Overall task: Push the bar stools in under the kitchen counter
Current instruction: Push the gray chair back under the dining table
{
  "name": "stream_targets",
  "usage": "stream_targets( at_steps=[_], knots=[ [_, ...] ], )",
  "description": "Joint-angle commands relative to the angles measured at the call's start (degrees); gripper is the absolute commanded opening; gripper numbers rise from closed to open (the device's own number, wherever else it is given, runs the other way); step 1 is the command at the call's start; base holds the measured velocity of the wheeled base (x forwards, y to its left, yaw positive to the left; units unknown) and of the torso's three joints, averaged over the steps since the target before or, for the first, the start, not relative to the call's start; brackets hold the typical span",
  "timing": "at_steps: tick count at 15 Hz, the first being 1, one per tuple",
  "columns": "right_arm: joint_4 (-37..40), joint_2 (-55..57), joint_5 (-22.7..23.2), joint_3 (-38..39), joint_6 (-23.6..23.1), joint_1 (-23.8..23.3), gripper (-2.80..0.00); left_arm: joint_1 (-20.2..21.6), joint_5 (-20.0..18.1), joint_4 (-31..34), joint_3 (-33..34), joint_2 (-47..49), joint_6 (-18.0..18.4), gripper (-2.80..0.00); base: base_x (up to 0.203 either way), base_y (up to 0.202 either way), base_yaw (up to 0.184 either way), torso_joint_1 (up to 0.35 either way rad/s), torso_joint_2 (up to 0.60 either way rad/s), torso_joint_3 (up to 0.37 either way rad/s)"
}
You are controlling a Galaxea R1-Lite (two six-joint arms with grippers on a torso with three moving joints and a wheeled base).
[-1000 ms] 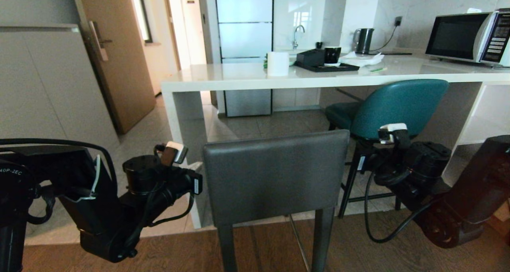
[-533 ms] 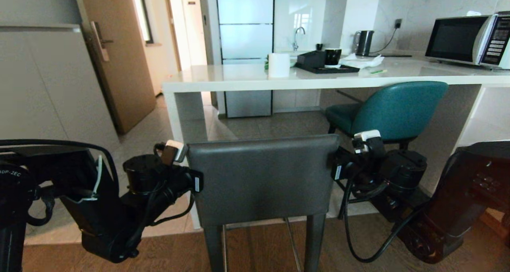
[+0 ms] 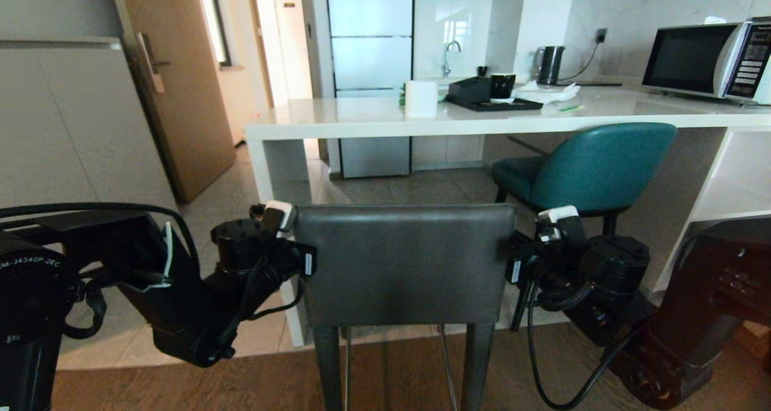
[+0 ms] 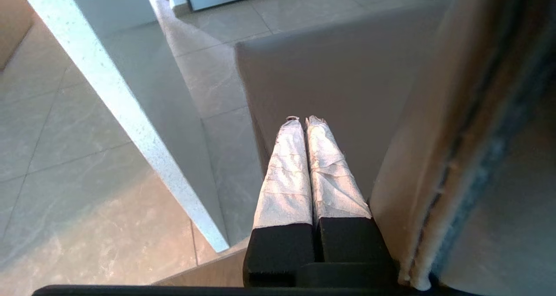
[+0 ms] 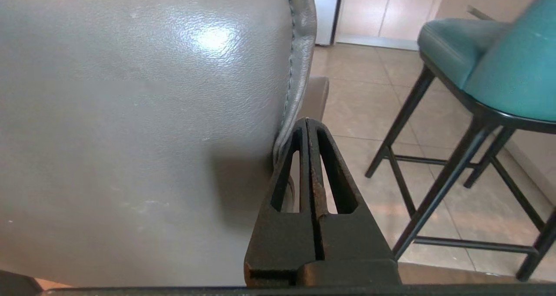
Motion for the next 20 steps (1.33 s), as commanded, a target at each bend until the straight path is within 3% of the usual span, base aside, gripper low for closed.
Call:
stream_targets(
  at_steps=[1, 9, 20],
  knots=[
    [-0.2, 0.8, 0.4, -0.3, -0.1, 0.0, -2.80, -0.9, 0.5, 0.2, -2.1, -0.2, 0.0, -2.80, 0.000, 0.000, 0.000, 0.000, 0.00, 0.000],
    [2.0, 3.3, 0.3, -12.3, -0.4, 0.2, -2.80, 2.6, 0.3, -5.4, 5.7, -1.6, -0.2, -2.80, 0.000, 0.000, 0.000, 0.000, 0.00, 0.000],
    [-0.2, 1.9, -1.6, -6.0, -0.3, 0.4, -2.80, 2.4, 0.0, -5.5, 2.0, -1.4, 0.1, -2.80, 0.000, 0.000, 0.000, 0.000, 0.00, 0.000]
  ],
)
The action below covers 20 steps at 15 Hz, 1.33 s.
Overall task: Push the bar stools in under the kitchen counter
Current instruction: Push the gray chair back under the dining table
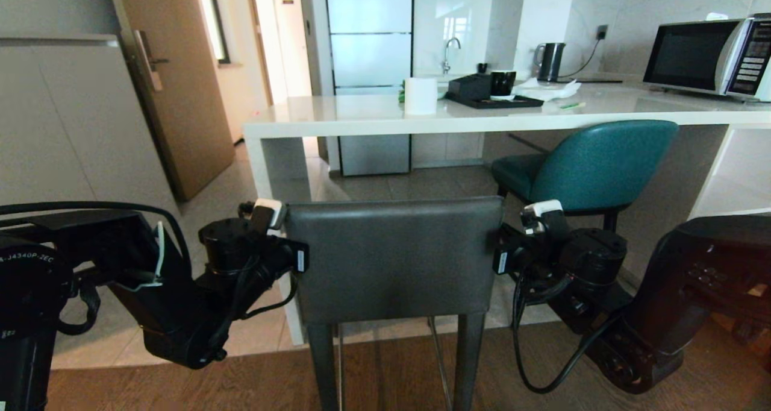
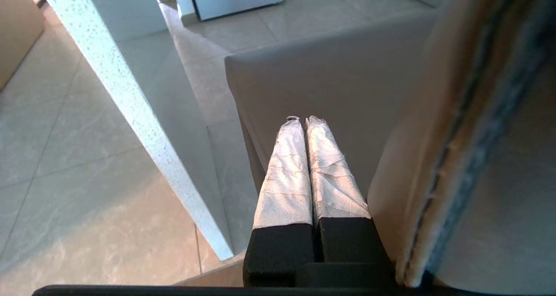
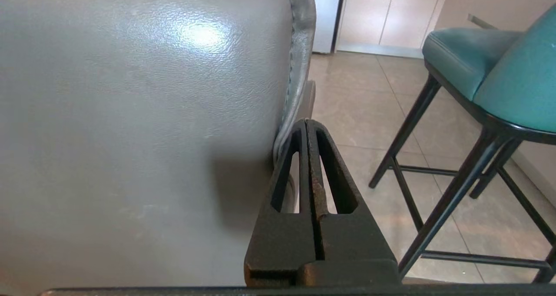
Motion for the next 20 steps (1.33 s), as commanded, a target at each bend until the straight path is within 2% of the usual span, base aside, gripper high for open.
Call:
stream_targets(
  at_steps=[1, 6, 20],
  knots=[
    [-0.2, -0.3, 0.0, -0.3, 0.0, -0.3, -2.80, -0.4, 0.1, -0.9, 0.1, -0.5, 0.0, -2.80, 0.000, 0.000, 0.000, 0.000, 0.00, 0.000],
    [-0.2, -0.2, 0.0, -0.2, 0.0, -0.3, -2.80, 0.0, 0.4, -0.8, 1.3, -0.8, 0.1, -2.80, 0.000, 0.000, 0.000, 0.000, 0.00, 0.000],
    [-0.2, 1.2, 0.0, -1.8, 0.0, -0.6, -2.80, -0.2, 0.4, -0.7, 0.5, -0.4, 0.1, -2.80, 0.187, 0.000, 0.002, 0.002, 0.00, 0.001]
  ],
)
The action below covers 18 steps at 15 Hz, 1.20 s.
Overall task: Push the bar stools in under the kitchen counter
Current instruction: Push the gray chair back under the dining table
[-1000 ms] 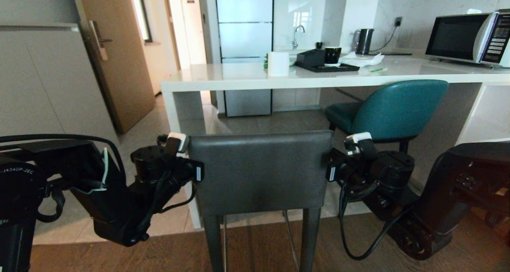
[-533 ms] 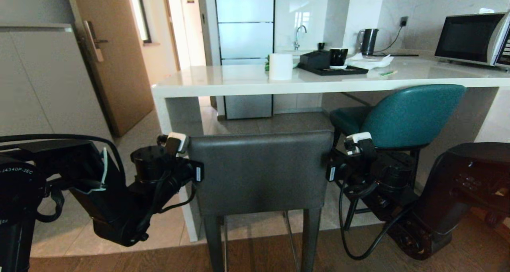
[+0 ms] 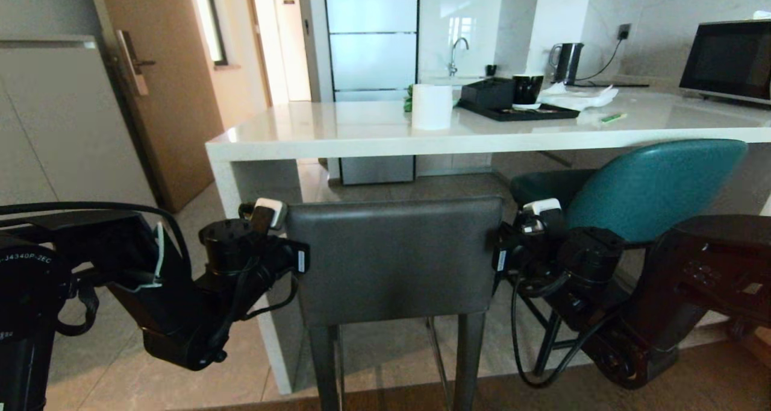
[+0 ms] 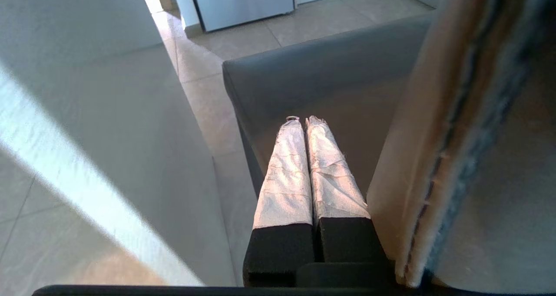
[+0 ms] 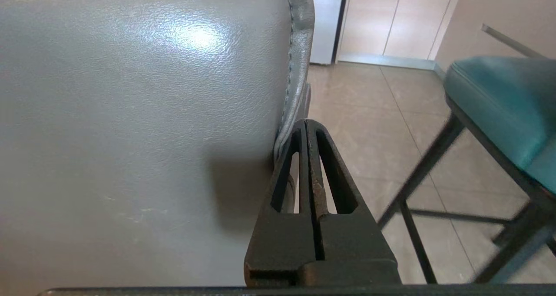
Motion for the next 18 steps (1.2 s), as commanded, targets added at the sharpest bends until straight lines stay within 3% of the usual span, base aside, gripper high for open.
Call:
stream_targets(
  at_steps=[1, 14, 18],
  knots=[
    [-0.5, 0.5, 0.0, -0.3, 0.0, 0.0, -2.80, 0.1, 0.0, -0.5, 0.1, -0.1, 0.0, -2.80, 0.191, 0.000, 0.003, 0.004, 0.00, 0.002],
    [-0.5, 1.0, -0.1, -0.1, 0.1, 0.0, -2.80, 0.1, -0.1, -0.7, 0.7, -0.3, 0.0, -2.80, 0.189, 0.000, 0.002, 0.003, 0.00, 0.004],
    [-0.5, 0.7, -0.2, 0.4, 0.1, 0.1, -2.80, 0.1, -0.1, -0.8, 0.9, -0.5, 0.0, -2.80, 0.021, 0.000, -0.001, 0.002, 0.00, 0.001]
  ],
)
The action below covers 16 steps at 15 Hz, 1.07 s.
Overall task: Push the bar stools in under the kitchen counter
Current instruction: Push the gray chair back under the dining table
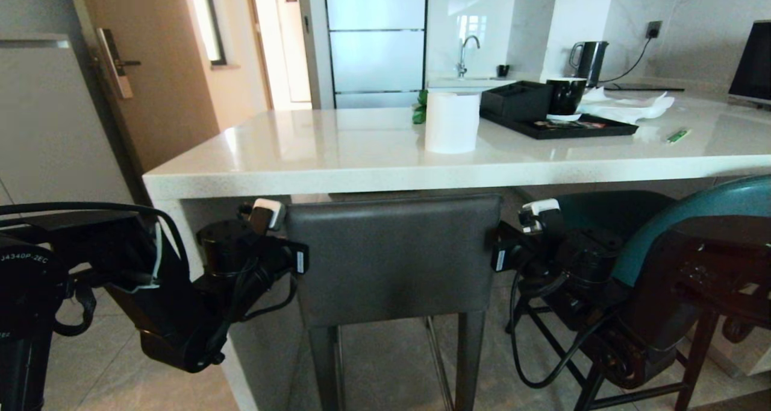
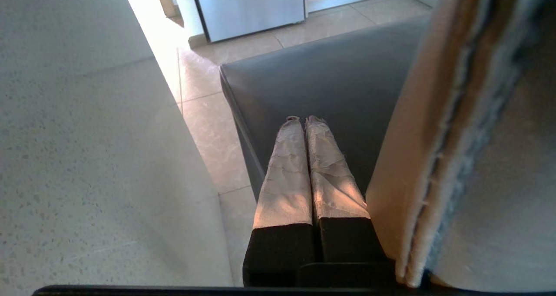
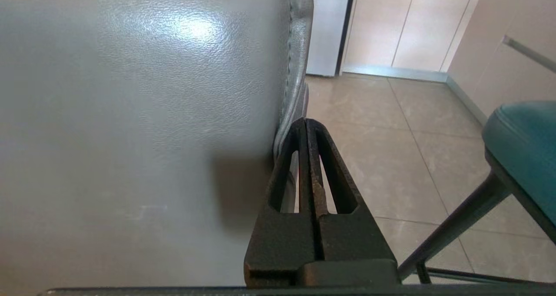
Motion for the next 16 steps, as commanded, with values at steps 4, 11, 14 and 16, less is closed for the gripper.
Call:
stream_targets(
  at_steps=[4, 11, 14, 16],
  knots=[
    [-0.4, -2.6, -0.2, 4.1, 0.1, 0.0, -2.80, 0.0, 0.1, -0.4, 5.3, -3.2, -0.2, -2.80, 0.000, 0.000, 0.000, 0.000, 0.00, 0.000],
    [-0.4, -13.3, -2.2, 10.4, 0.4, 0.0, -2.80, 3.0, 0.5, -0.4, 11.4, -9.2, -0.2, -2.80, 0.000, 0.000, 0.000, 0.000, 0.00, 0.000],
    [-0.4, -15.2, -2.3, 12.6, 0.4, 0.0, -2.80, 2.2, 0.5, -0.4, 10.7, -7.5, 0.0, -2.80, 0.000, 0.000, 0.000, 0.000, 0.00, 0.000],
    [-0.4, -15.9, -2.3, 14.6, 0.4, 0.2, -2.80, 1.1, 0.6, -0.4, 10.9, -7.4, -0.1, -2.80, 0.000, 0.000, 0.000, 0.000, 0.00, 0.000]
  ],
)
